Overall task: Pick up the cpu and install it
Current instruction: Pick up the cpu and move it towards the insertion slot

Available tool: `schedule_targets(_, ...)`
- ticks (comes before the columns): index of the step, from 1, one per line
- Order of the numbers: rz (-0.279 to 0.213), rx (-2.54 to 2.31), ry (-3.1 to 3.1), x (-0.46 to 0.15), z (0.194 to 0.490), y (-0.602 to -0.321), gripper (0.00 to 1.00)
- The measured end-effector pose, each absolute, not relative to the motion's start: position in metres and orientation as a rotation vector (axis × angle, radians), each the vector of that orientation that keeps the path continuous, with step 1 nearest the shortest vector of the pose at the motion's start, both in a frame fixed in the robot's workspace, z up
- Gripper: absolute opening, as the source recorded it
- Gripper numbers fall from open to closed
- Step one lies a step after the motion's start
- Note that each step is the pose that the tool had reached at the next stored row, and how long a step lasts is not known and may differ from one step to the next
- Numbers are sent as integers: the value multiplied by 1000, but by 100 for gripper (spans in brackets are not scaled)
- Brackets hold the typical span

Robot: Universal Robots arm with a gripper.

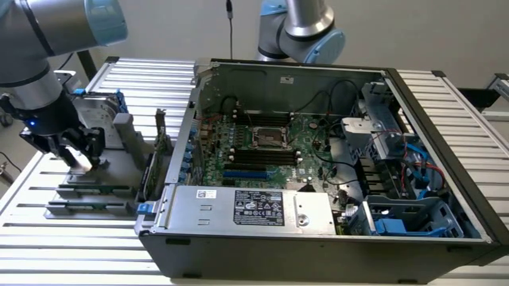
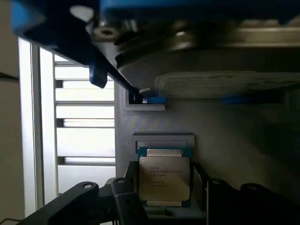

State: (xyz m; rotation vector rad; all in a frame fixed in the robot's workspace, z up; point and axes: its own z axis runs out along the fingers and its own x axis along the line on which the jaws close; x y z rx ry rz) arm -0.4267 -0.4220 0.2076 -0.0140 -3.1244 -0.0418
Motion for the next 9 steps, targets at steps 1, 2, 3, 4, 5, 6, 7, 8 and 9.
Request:
schedule_targets(1, -42, -14, -3124, -427, 212, -422, 55)
schedule_targets(2, -42, -14, -3124, -426, 217, -422, 55)
schedule_targets(3, -42, -14, -3124, -426, 221, -422, 55)
schedule_targets(4, -42, -14, -3124, -426, 226, -422, 55)
schedule_targets(5, -42, -14, -3123, -425, 230, -422, 55)
schedule_targets(6, -42, -14, -3124, -425, 235, -422, 55)
schedule_targets(7, -42, -14, -3124, -424, 240, -422, 55)
schedule_targets(8, -42, -14, -3123, -423, 244, -422, 55)
schedule_targets(9, -42, -14, -3124, -423, 249, -422, 55)
